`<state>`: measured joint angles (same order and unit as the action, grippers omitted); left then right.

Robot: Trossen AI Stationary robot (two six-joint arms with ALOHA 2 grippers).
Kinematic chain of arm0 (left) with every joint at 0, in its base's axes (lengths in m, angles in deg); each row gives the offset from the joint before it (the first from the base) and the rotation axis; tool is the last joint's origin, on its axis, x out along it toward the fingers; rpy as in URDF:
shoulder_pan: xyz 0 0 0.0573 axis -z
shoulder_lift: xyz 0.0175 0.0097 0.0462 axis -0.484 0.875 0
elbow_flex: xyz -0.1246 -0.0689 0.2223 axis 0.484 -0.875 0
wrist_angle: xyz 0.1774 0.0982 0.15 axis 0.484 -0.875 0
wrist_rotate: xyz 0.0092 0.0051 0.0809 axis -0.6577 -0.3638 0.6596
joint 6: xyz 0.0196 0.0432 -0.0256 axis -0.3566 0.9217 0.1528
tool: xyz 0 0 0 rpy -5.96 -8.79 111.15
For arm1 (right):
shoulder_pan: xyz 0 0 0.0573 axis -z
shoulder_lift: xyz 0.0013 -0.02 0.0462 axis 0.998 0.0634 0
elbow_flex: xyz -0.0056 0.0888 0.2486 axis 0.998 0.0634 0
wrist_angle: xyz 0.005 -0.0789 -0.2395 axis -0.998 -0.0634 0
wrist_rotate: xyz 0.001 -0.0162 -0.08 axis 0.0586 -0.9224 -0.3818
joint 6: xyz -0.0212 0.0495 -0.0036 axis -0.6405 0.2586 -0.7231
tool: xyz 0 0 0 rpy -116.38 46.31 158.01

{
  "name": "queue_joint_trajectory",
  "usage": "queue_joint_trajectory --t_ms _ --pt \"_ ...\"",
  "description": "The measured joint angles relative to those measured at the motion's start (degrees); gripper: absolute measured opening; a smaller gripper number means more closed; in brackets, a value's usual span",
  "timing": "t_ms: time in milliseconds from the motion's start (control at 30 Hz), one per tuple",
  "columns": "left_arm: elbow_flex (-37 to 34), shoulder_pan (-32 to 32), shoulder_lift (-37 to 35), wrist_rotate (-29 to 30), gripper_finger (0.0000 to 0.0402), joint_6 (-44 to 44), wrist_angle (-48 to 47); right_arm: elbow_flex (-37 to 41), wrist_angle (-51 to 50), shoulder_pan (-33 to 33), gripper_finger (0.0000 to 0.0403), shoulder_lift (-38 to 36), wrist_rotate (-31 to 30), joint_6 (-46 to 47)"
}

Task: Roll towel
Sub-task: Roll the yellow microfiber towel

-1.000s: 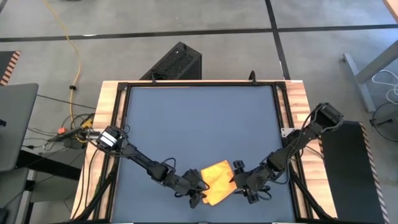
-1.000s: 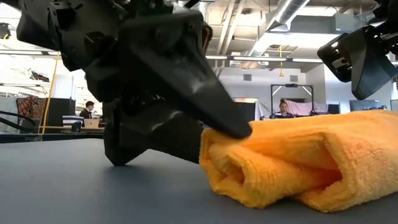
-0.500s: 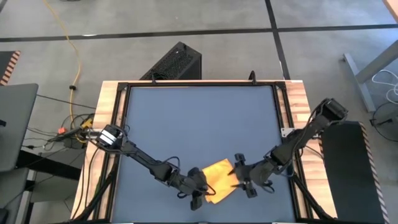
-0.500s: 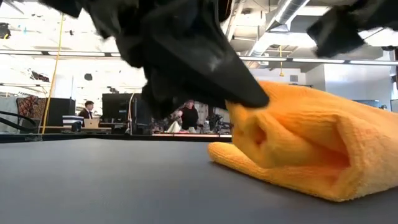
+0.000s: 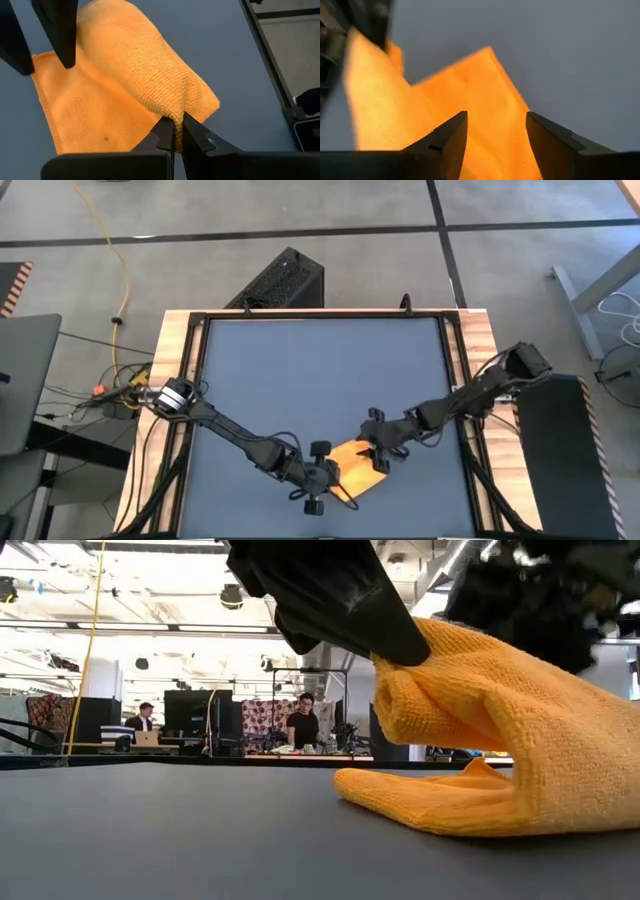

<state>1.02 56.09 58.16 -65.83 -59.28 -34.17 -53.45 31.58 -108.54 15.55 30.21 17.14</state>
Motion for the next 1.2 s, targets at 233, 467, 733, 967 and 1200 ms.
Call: queue_joint_trajectory --t_ms 233,467,733,967,1200 --pt "0.0 0.3 0.0 0.3 0.0 2.8 0.2 0.0 2.5 0.1 0.0153 8.2 0.5 -0.5" --pt "0.0 0.3 0.0 0.3 0.0 7.3 0.1 -0.1 6.5 1.4 0.0098 12.5 -2.1 4.5" --pt "0.0 -1.0 0.0 0.7 0.0 13.7 1.9 -0.7 6.4 5.2 0.0062 12.7 -12.5 10.2" --pt "0.0 -1.6 0.8 0.5 0.0 14.5 2.3 -2.7 4.0 7.7 0.0048 12.8 -15.6 11.5" --pt "-2.1 -2.6 2.7 -2.0 0.0 13.8 4.9 -3.2 2.5 7.9 0.0047 10.5 -7.1 10.1"
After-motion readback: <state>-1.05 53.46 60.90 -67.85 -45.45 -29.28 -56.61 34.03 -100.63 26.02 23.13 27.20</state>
